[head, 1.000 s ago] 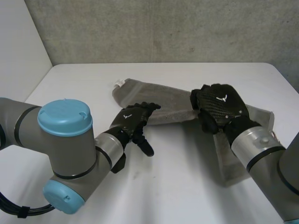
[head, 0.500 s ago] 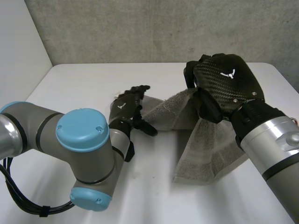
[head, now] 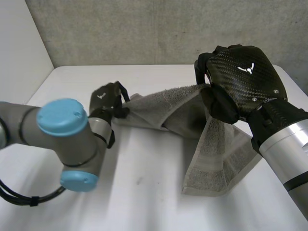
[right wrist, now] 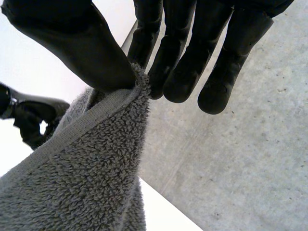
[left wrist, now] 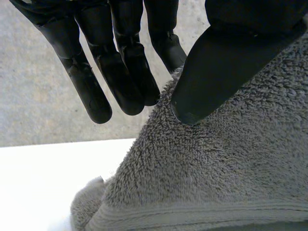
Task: Fold the towel.
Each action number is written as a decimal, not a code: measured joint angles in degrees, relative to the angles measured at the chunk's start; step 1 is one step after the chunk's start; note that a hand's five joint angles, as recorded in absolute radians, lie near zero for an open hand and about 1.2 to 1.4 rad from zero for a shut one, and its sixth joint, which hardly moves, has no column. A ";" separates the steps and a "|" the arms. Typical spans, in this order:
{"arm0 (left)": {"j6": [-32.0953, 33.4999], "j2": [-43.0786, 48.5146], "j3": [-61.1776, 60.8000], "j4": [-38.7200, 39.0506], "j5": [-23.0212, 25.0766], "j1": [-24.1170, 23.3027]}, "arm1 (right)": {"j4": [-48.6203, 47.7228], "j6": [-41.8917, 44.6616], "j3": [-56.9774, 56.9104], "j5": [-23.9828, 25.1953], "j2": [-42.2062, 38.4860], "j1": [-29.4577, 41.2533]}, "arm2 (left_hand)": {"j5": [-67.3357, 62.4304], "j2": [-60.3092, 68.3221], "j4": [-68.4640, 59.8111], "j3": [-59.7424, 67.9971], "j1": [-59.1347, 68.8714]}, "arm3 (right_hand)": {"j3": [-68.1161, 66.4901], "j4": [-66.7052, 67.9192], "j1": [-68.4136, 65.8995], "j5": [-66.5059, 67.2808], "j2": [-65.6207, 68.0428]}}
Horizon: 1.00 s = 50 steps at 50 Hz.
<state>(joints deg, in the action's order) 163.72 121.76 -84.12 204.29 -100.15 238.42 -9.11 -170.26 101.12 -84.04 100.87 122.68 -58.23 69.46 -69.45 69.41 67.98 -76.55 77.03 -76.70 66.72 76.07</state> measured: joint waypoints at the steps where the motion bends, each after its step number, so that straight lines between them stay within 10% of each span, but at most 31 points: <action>1: 0.54 -1.47 -0.26 -0.99 1.13 0.85 | 0.04 0.02 -0.10 0.00 0.04 -0.13 | -0.16 0.06 -0.02 0.05 0.00 | 0.00 0.00 0.00 0.00 0.09; 21: 15.87 -27.99 0.71 -29.25 18.31 6.04 | 15.50 1.23 -12.53 5.07 -3.21 -7.14 | -0.67 0.28 -0.27 0.27 0.31 | -0.35 0.00 -0.02 0.25 0.10; 37: 21.00 -5.56 8.63 -35.35 19.67 11.84 | 22.14 12.57 -22.25 8.16 -27.63 -8.76 | -0.67 0.29 -0.29 0.27 0.31 | -0.35 0.00 -0.02 0.25 0.09; 50: 10.92 -1.97 34.38 -32.18 20.85 11.53 | -5.96 12.85 -37.41 4.22 -31.34 -8.23 | -0.67 0.29 -0.29 0.28 0.31 | -0.35 0.00 -0.07 0.25 0.09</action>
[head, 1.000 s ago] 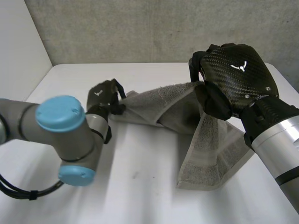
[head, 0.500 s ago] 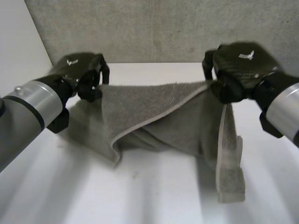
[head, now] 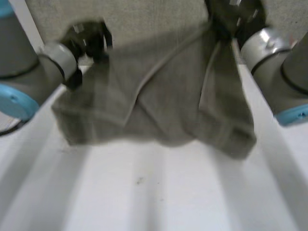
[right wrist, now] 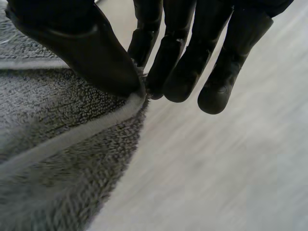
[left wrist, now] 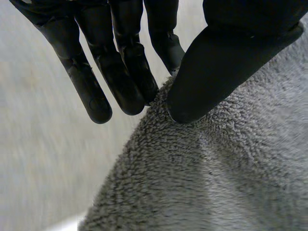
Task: Fold the towel.
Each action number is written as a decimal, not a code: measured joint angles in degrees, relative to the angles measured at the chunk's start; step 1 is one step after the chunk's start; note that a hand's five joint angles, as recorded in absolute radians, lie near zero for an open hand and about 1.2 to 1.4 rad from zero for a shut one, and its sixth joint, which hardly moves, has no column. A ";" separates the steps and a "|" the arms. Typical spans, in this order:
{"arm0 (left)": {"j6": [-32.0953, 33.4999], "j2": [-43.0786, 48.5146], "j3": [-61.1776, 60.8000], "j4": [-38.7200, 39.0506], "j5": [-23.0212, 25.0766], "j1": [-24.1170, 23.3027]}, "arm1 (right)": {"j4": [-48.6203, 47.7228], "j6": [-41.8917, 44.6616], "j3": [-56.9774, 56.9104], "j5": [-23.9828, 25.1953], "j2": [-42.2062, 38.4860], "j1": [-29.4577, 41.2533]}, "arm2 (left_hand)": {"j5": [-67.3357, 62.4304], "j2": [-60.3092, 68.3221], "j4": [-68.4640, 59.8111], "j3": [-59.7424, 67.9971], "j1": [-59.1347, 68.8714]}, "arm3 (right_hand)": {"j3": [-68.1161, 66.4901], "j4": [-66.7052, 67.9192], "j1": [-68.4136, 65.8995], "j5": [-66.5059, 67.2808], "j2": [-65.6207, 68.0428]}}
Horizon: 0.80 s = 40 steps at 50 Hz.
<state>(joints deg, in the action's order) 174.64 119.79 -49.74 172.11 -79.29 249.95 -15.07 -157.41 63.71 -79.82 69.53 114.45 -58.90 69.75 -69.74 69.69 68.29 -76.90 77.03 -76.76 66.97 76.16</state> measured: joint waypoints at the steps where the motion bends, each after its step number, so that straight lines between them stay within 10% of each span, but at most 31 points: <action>1: -2.21 -1.14 1.20 0.80 -0.03 0.17 | -3.64 -0.04 0.24 -0.32 1.38 -0.02 | 0.00 0.00 0.00 0.00 0.00 | 0.00 0.00 0.00 0.00 0.00; 11: -13.41 -12.73 -3.58 0.93 0.34 2.73 | -3.74 0.05 5.97 -0.61 11.66 -0.38 | 0.00 0.01 0.00 0.00 0.00 | 0.00 0.00 0.00 0.00 0.00; 21: -9.51 -20.63 -14.22 -5.69 3.03 3.41 | 14.51 0.19 7.99 0.10 15.42 -0.73 | -0.02 0.01 -0.01 0.00 0.00 | 0.00 0.00 0.00 0.00 0.04; 40: -6.63 -13.47 -21.64 -4.84 3.14 3.55 | 14.91 0.07 13.19 0.11 6.53 0.41 | -0.02 0.01 -0.01 0.00 0.00 | 0.00 0.00 -0.10 0.01 0.04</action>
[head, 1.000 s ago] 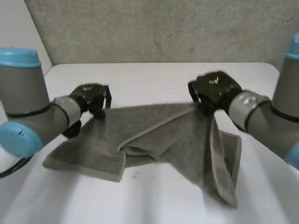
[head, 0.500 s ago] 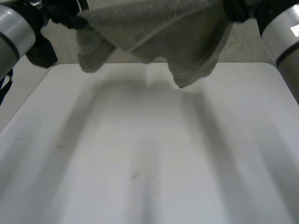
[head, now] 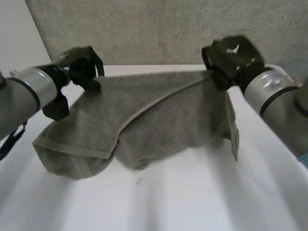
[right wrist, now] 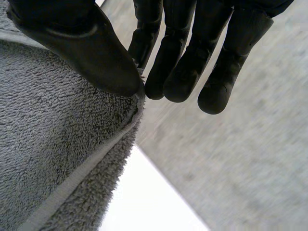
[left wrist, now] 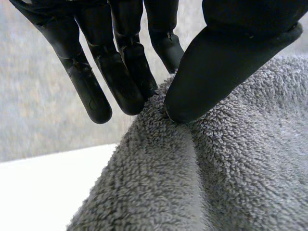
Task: Fold the towel.
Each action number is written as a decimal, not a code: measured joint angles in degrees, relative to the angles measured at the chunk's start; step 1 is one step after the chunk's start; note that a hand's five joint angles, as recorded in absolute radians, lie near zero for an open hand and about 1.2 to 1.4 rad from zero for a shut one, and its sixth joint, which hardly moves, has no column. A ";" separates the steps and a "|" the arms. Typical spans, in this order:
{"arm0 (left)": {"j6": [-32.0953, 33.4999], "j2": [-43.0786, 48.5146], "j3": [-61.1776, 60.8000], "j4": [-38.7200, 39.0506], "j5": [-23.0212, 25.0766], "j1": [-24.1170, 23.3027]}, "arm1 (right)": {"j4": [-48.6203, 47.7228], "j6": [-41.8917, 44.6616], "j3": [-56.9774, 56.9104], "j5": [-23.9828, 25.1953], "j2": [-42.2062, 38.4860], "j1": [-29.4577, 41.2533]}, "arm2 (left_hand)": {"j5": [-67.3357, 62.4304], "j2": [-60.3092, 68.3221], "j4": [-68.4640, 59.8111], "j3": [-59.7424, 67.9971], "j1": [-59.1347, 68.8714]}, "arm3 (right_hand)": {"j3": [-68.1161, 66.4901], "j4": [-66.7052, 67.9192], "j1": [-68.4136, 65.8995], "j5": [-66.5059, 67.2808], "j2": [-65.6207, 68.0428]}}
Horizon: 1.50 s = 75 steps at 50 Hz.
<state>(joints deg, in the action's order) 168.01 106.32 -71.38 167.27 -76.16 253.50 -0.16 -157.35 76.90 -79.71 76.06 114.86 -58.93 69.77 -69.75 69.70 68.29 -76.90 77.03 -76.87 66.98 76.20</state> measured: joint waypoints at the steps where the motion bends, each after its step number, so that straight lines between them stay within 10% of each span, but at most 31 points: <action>1: 0.00 1.25 0.09 0.07 -0.04 0.01 | -0.11 -0.03 -0.11 -0.04 -1.45 0.02 | 0.00 0.00 0.00 0.00 0.00 | 0.00 0.00 0.00 0.00 0.00; 35: 2.68 26.17 5.89 15.38 -3.57 1.98 | -10.78 -2.17 -10.22 -0.73 -29.47 5.01 | -0.03 0.00 -0.01 0.00 0.01 | 0.00 0.00 -0.07 0.76 0.04; 42: 4.20 29.08 6.47 17.47 -4.13 2.00 | -10.36 -1.50 -15.16 -1.91 -33.70 4.97 | 31.01 -31.81 31.71 -31.17 -29.23 | 53.65 -53.32 53.78 -55.88 -54.01; 49: 4.58 24.60 4.52 17.16 -4.06 1.99 | -9.23 -0.77 -14.91 -5.44 -28.08 4.87 | 56.54 -58.70 58.64 -58.55 -56.95 | 62.81 -61.95 63.15 -63.55 -61.93; 75: 4.57 7.03 -13.72 17.34 -6.69 -3.85 | -2.64 -0.03 10.53 -10.73 -4.14 5.03 | 48.03 -48.98 49.04 -48.88 -47.54 | 62.79 -62.02 63.00 -63.40 -61.92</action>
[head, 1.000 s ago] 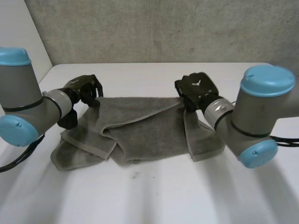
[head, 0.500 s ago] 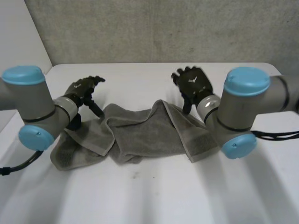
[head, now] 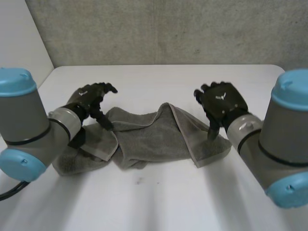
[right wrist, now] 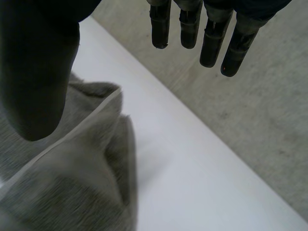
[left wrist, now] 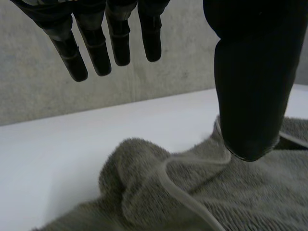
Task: Fold the towel.
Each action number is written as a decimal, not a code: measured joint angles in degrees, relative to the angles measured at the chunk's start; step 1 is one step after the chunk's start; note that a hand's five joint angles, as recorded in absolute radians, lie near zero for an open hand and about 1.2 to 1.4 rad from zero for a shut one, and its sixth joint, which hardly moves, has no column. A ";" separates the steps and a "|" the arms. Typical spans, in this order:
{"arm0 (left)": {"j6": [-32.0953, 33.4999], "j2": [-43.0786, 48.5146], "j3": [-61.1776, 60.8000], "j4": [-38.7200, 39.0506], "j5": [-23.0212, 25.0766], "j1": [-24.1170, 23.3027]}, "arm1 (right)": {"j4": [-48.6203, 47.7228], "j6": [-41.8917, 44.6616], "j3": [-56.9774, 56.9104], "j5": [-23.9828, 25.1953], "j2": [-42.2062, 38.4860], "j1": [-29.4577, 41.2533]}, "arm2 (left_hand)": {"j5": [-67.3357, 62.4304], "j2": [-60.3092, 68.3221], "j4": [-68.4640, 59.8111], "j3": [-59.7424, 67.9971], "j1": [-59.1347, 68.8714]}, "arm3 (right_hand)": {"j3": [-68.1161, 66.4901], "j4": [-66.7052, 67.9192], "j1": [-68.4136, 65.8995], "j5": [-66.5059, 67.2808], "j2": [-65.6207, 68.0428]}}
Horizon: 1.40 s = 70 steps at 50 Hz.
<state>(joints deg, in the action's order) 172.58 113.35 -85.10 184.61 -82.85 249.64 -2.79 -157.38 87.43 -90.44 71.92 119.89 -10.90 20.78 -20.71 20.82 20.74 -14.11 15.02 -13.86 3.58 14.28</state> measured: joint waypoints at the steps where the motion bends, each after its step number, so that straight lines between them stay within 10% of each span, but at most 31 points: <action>1: 0.03 0.54 0.01 0.11 -0.68 -0.46 | -0.62 -0.06 1.13 -0.04 0.11 0.04 | -0.49 0.53 -0.51 0.52 0.49 | -0.07 0.00 -0.08 0.01 0.05; 35: 9.60 15.15 9.28 6.19 -11.24 -3.64 | -15.52 -3.27 10.70 -0.61 -6.24 0.79 | -46.89 47.60 -47.64 47.52 46.58 | -3.64 2.72 -3.41 3.64 3.23; 52: 10.11 -0.42 2.92 5.18 -11.51 -3.65 | -9.86 -22.71 3.09 -0.09 -5.93 0.49 | -48.03 48.24 -48.31 48.22 47.63 | 0.17 -0.07 0.42 0.00 -0.12; 70: 9.47 10.99 4.15 6.21 -8.66 -4.22 | -9.28 -20.67 4.52 0.31 -7.80 0.40 | -25.99 26.10 -26.20 26.15 26.33 | 0.17 -0.07 0.42 0.00 -0.11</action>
<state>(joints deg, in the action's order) 182.05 124.34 -80.95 190.82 -91.51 245.42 -12.08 -178.04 91.95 -90.12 64.11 120.29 -36.89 46.88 -46.91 46.97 47.07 -13.94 14.94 -13.44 3.58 14.17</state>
